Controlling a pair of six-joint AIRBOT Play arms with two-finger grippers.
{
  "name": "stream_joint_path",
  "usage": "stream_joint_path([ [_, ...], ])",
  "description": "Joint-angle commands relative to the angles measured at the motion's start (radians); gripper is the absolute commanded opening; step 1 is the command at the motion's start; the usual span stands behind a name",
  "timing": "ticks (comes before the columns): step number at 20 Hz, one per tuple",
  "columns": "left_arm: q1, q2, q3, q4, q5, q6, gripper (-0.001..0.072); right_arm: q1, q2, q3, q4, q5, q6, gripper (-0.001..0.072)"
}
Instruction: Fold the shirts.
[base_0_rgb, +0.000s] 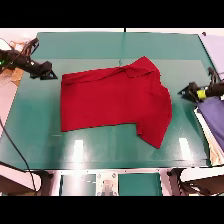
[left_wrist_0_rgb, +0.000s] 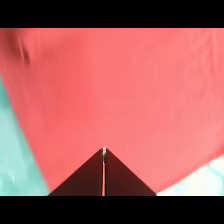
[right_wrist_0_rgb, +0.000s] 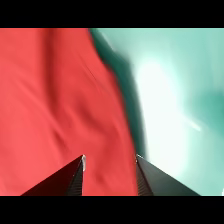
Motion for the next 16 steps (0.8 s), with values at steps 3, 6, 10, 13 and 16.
stream_joint_path([
  [3,0.011,0.234,-0.417,0.130,0.086,-0.014,0.0020,-0.047,0.017,-0.215,-0.059,-0.008,-0.047,0.0413],
  [6,0.069,0.331,-0.639,0.132,0.141,-0.016,0.0020,-0.010,0.014,-0.271,-0.044,-0.063,-0.051,0.0412],
  [10,0.196,0.356,-0.771,0.016,0.155,-0.034,0.0049,0.030,-0.005,-0.272,0.034,-0.077,-0.097,0.0289],
  [13,0.188,0.356,-0.855,-0.006,0.204,-0.049,0.0510,0.034,-0.004,-0.271,0.027,-0.056,-0.100,0.0112],
  [16,0.164,0.356,-0.983,-0.093,0.311,-0.035,0.0472,0.035,-0.004,-0.271,0.027,-0.056,-0.099,0.0017],
])
